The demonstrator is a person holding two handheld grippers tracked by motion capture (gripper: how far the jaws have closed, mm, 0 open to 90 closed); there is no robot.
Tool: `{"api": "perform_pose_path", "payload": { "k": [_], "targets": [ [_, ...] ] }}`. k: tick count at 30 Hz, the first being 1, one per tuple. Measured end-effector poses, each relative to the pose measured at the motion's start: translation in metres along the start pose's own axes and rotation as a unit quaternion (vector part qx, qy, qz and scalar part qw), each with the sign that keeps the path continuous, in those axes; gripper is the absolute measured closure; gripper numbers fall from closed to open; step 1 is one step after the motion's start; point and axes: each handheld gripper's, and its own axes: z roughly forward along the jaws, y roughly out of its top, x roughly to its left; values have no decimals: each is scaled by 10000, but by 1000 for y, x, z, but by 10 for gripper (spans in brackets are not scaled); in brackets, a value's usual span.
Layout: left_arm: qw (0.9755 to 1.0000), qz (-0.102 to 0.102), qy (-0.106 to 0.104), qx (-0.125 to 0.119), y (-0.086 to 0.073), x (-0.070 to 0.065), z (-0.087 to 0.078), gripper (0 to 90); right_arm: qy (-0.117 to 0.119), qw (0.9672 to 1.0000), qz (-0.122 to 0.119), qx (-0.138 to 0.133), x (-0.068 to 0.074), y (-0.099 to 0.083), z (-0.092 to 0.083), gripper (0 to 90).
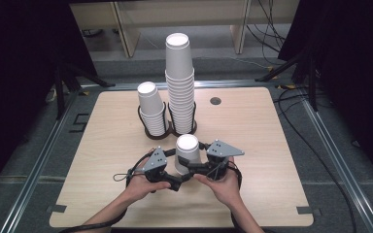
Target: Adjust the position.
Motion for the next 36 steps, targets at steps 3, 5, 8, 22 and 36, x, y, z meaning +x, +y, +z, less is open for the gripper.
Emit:
{"api": "perform_pose_path", "payload": {
  "k": [3, 5, 8, 22, 36],
  "targets": [
    [10000, 6, 27, 68, 1, 0, 0, 0, 12, 10000, -7, -46, 1, -1, 1, 229],
    [10000, 10, 16, 79, 1, 1, 1, 0, 1, 10000, -6, -16, 0, 0, 0, 229],
    [9999, -66, -19, 84, 0, 1, 3, 8, -4, 10000, -3, -2, 1, 0, 0, 229],
    [9998, -176, -64, 75, 0, 1, 7, 83, 39, 10000, 28, 0, 1, 0, -1, 220],
    [9998, 44, -52, 186, 3, 4, 1, 192, 103, 9999, 86, -48, -3, 1, 1, 177]
  ]
}}
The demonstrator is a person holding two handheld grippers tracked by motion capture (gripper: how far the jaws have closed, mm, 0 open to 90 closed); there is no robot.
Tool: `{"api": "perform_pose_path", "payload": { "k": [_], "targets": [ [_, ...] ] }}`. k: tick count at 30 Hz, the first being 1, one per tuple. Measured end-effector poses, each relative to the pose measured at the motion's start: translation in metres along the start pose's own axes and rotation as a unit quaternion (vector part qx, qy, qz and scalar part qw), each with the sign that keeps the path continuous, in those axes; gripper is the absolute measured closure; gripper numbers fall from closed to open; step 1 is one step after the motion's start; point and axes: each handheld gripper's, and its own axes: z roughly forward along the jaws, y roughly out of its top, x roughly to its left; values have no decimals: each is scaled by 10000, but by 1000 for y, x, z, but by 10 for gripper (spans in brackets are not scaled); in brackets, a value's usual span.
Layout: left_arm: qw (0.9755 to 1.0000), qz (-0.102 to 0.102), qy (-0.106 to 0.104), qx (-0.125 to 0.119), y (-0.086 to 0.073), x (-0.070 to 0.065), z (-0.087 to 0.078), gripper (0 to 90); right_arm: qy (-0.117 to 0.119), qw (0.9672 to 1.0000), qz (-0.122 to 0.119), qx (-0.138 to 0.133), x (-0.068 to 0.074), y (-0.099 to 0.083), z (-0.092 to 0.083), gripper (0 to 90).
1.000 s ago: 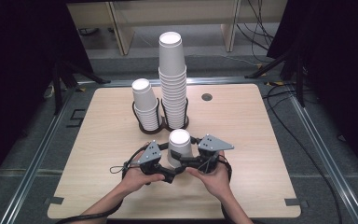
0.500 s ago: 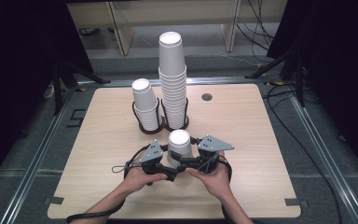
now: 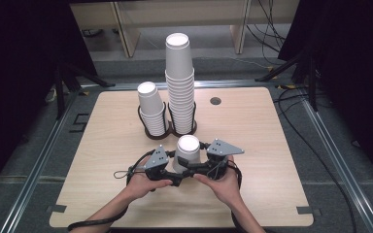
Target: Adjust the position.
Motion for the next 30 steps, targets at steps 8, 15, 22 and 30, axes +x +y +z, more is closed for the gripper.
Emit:
{"api": "perform_pose_path", "payload": {
  "k": [8, 15, 22, 30],
  "targets": [
    [9997, 208, 11, 145, 1, 1, -1, 217, 59, 9998, 142, 131, -2, 1, 0, 149],
    [9990, 299, 107, 303, 2, 4, -5, 222, 79, 9999, 52, 136, -3, 1, 1, 149],
    [9982, 393, 184, 424, 7, 9, -13, 231, 205, 9992, -166, 291, -6, 5, -3, 149],
    [9975, 483, 261, 451, 9, 13, -20, 233, 237, 9989, -279, 295, -10, 5, -7, 149]
  ]
}}
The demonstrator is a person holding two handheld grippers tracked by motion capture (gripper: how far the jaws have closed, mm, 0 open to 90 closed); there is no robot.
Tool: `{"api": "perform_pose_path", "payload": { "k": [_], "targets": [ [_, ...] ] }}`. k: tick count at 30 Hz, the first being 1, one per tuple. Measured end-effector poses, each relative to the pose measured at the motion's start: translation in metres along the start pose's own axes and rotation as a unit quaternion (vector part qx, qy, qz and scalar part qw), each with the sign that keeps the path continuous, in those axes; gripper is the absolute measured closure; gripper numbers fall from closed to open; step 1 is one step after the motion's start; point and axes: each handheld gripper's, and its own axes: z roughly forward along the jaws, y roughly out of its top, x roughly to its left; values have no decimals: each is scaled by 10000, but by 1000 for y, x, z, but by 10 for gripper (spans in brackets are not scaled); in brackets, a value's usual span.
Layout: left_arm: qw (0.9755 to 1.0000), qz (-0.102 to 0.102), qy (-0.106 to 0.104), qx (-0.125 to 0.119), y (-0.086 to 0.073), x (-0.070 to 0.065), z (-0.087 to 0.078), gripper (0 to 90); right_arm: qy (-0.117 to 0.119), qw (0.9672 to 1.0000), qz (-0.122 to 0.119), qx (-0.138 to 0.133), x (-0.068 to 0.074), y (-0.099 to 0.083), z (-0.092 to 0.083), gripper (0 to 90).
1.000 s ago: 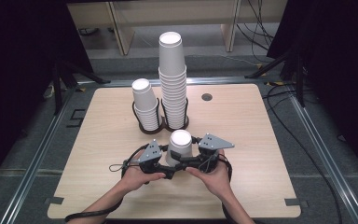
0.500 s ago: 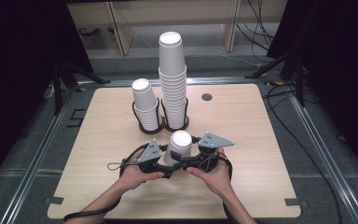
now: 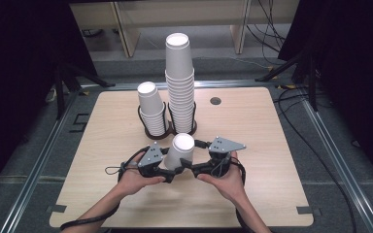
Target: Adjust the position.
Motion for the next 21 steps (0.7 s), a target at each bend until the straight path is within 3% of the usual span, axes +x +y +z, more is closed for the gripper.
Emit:
{"api": "perform_pose_path", "payload": {
  "k": [2, 5, 7, 9, 10, 12, 14, 15, 16, 17, 19, 21],
  "targets": [
    [9999, 59, 33, 75, 1, 2, -4, 233, 90, 9999, 118, 80, 1, -3, -3, 149],
    [9998, 102, 56, 142, 2, 5, -7, 233, 89, 9999, -68, 19, -1, -6, -6, 150],
    [9993, 199, 82, 318, 3, 8, -10, 233, 13, 10000, -45, -3, 0, -8, -9, 150],
    [9981, 322, 78, 510, 5, 11, -13, 233, 136, 9998, 64, 143, 1, -11, -12, 150],
    [9978, 348, 68, 562, 5, 12, -13, 232, 154, 9998, -41, 99, -1, -12, -13, 150],
    [9966, 408, 25, 712, 6, 15, -16, 232, 41, 9997, 7, 239, -1, -14, -18, 150],
    [9942, 534, 10, 930, 8, 18, -18, 231, 38, 9997, -62, 220, -3, -16, -20, 151],
    [9942, 534, 10, 930, 8, 18, -18, 231, 38, 9997, -62, 220, -3, -16, -20, 151],
    [9932, 559, -37, 1024, 8, 19, -18, 231, 121, 9996, 59, 261, -2, -18, -22, 152],
    [9902, 663, -136, 1223, 9, 22, -20, 231, 82, 9994, 60, 343, -2, -18, -23, 152],
    [9891, 712, -151, 1281, 10, 22, -21, 231, 153, 9993, 86, 335, -3, -20, -24, 152],
    [9858, 855, -211, 1431, 11, 23, -22, 231, 70, 9996, -18, 277, -4, -21, -24, 153]
  ]
}}
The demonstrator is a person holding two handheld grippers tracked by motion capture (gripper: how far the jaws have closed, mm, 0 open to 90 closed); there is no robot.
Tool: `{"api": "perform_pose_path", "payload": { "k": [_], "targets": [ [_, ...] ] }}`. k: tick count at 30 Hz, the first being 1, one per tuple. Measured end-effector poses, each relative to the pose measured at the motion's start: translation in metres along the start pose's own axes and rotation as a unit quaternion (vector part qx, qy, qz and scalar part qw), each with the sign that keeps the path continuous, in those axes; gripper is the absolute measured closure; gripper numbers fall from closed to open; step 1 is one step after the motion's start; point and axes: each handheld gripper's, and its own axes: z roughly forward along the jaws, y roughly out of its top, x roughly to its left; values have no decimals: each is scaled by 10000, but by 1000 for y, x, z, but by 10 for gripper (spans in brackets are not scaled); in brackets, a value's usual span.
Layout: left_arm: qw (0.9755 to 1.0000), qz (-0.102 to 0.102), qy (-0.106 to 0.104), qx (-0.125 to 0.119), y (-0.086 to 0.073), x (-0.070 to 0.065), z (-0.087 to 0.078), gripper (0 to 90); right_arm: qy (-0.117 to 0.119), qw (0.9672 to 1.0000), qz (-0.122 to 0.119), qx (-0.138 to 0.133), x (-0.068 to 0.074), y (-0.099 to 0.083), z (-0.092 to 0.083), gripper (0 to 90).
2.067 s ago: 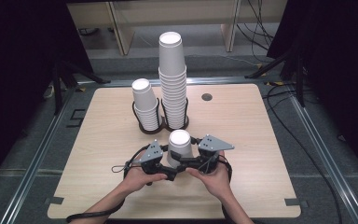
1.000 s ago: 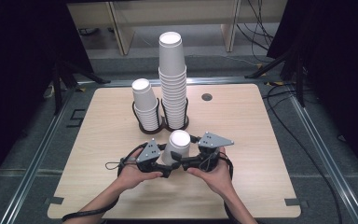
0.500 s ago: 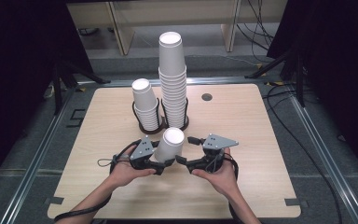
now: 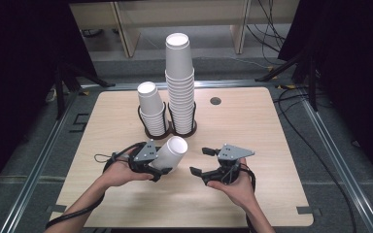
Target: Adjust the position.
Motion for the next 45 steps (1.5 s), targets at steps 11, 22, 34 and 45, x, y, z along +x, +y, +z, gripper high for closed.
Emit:
{"api": "perform_pose_path", "payload": {
  "k": [11, 22, 34, 45],
  "targets": [
    [9986, 312, -75, 411, 5, 4, -2, 232, -5, 9999, 4, 125, 0, -2, -3, 154],
    [9945, 542, -143, 885, 5, 10, -4, 235, -2, 9997, -90, 247, 1, -1, -5, 155],
    [9888, 814, -137, 1243, 9, 11, -3, 243, 54, 9991, -277, 326, 3, 1, -3, 156],
    [9782, 1191, -246, 1685, 16, 11, -4, 247, 197, 9982, -320, 474, 7, 2, 1, 156]
  ]
}}
